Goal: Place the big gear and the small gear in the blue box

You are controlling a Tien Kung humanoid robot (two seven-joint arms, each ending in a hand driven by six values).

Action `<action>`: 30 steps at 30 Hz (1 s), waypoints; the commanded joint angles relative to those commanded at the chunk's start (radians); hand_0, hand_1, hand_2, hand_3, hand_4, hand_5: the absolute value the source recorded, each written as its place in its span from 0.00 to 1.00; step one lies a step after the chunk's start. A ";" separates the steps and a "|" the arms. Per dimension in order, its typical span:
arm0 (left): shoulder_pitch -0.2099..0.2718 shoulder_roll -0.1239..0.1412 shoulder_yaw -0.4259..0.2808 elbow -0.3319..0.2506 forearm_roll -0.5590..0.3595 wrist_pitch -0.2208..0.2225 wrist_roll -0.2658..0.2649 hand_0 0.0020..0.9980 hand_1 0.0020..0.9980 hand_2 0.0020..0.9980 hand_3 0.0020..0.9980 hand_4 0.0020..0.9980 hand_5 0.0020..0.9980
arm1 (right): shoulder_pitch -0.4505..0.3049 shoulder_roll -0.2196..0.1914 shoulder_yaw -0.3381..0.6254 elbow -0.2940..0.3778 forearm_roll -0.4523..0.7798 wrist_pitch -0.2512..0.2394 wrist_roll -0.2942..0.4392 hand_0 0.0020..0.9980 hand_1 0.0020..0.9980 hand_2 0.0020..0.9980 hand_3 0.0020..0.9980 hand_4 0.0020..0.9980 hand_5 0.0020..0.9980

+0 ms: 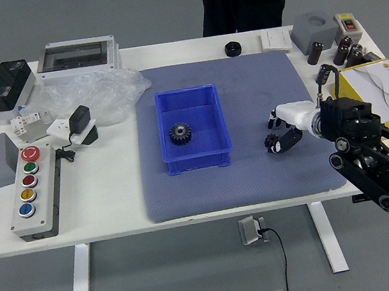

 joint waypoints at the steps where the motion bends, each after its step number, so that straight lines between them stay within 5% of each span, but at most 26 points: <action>1: 0.000 0.000 0.000 0.000 0.000 0.000 0.000 0.81 0.81 0.79 0.73 0.47 0.16 | 0.000 0.001 0.000 0.000 0.000 0.000 0.000 0.80 0.68 0.74 0.71 0.79 0.35; 30: 0.003 -0.001 -0.002 0.000 0.000 0.000 0.001 0.81 0.81 0.78 0.73 0.47 0.16 | -0.005 0.018 -0.005 0.001 -0.003 -0.004 -0.011 0.75 0.63 0.68 0.66 0.71 0.31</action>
